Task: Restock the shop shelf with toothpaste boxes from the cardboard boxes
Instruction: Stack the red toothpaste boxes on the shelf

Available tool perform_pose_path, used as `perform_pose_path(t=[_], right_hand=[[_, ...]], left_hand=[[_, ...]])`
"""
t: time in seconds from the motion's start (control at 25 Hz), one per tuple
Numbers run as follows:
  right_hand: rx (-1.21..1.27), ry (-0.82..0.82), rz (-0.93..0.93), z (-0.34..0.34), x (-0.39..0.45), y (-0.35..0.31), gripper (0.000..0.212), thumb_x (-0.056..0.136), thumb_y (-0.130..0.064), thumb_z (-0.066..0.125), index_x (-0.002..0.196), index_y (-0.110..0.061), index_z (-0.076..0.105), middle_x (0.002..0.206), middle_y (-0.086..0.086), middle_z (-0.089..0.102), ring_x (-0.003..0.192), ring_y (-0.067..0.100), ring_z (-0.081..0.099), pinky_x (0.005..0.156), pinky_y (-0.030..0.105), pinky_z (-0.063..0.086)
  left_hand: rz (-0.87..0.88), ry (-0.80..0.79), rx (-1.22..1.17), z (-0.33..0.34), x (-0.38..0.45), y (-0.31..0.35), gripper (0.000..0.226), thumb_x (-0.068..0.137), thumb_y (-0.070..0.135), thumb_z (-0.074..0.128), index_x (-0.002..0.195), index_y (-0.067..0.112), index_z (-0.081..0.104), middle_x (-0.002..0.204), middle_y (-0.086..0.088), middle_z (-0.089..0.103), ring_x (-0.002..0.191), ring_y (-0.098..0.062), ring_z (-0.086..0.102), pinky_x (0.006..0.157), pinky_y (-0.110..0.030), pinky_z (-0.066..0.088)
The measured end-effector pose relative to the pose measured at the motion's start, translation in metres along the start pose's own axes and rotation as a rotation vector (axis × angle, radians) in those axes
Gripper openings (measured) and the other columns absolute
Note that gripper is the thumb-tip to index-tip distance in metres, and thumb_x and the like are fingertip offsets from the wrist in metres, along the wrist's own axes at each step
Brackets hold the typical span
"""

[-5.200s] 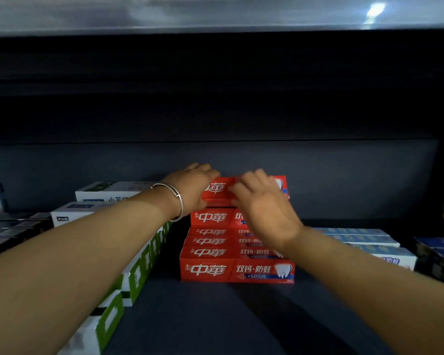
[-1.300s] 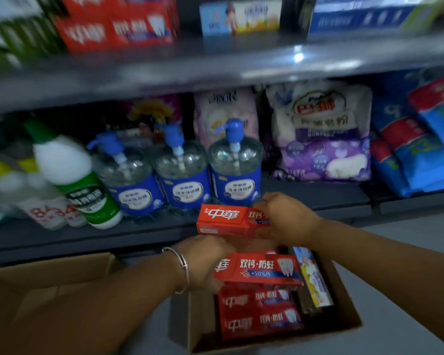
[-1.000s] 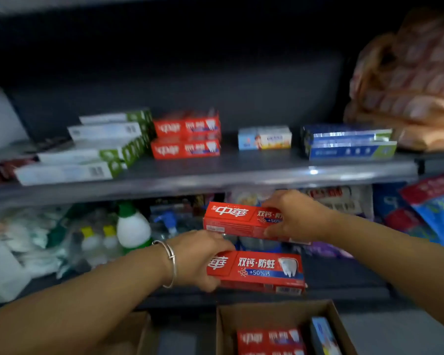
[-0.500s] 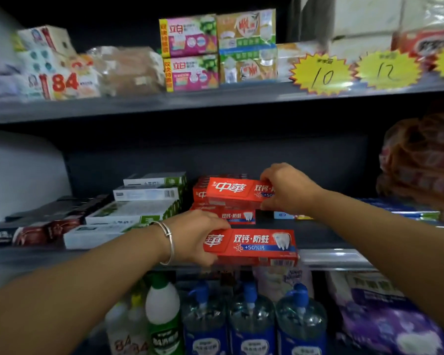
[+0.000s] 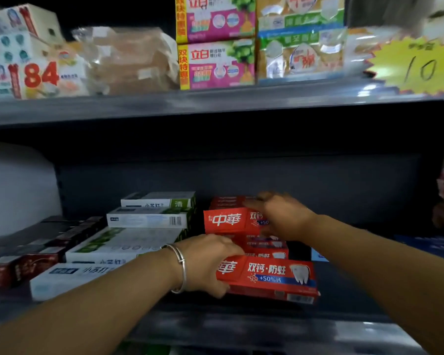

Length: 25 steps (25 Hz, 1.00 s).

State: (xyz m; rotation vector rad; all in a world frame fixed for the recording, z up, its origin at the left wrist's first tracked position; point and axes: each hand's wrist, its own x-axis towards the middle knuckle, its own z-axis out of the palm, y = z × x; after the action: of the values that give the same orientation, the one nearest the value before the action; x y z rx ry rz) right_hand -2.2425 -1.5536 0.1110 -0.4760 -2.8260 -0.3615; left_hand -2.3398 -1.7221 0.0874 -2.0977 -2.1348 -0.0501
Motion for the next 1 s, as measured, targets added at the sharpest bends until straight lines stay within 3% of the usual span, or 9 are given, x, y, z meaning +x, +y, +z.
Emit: perform_pose_path(t=[0.12, 0.32, 0.64, 1.0], right_hand=[[-0.026, -0.011, -0.013, 0.020, 0.024, 0.004, 0.073, 0.087, -0.032, 0.063, 0.148, -0.031, 0.022, 0.150, 0.004, 0.028, 0.138, 0.027, 0.028, 0.114, 0.039, 0.022], [-0.001, -0.028, -0.017, 0.051, 0.041, 0.005, 0.078, 0.085, -0.032, 0.065, 0.148, -0.032, 0.020, 0.152, 0.003, 0.024, 0.141, 0.025, 0.019, 0.117, 0.039, 0.019], [0.129, -0.089, 0.021, 0.063, 0.048, 0.006, 0.062, 0.096, -0.030, 0.050, 0.149, -0.030, 0.019, 0.156, 0.000, 0.023, 0.141, 0.024, 0.027, 0.116, 0.038, 0.027], [0.044, -0.024, 0.070, 0.063, 0.049, 0.000, 0.058, 0.097, -0.031, 0.048, 0.148, -0.031, 0.022, 0.151, 0.002, 0.032, 0.138, 0.026, 0.030, 0.114, 0.039, 0.029]], left_hand=[[0.006, -0.022, -0.017, 0.011, 0.011, -0.018, 0.057, 0.075, 0.032, 0.069, 0.127, 0.023, 0.049, 0.123, 0.006, 0.053, 0.110, -0.011, 0.052, 0.096, -0.024, 0.044], [0.027, -0.044, -0.039, 0.023, 0.022, -0.033, 0.054, 0.076, 0.030, 0.070, 0.126, 0.021, 0.051, 0.122, 0.004, 0.054, 0.110, -0.013, 0.052, 0.095, -0.023, 0.044], [0.017, -0.047, -0.072, 0.033, 0.028, -0.043, 0.057, 0.076, 0.031, 0.069, 0.128, 0.023, 0.048, 0.124, 0.007, 0.054, 0.112, -0.010, 0.051, 0.095, -0.020, 0.043], [0.007, -0.051, -0.098, 0.036, 0.032, -0.044, 0.058, 0.076, 0.033, 0.070, 0.130, 0.025, 0.047, 0.126, 0.008, 0.053, 0.113, -0.009, 0.051, 0.097, -0.021, 0.044]])
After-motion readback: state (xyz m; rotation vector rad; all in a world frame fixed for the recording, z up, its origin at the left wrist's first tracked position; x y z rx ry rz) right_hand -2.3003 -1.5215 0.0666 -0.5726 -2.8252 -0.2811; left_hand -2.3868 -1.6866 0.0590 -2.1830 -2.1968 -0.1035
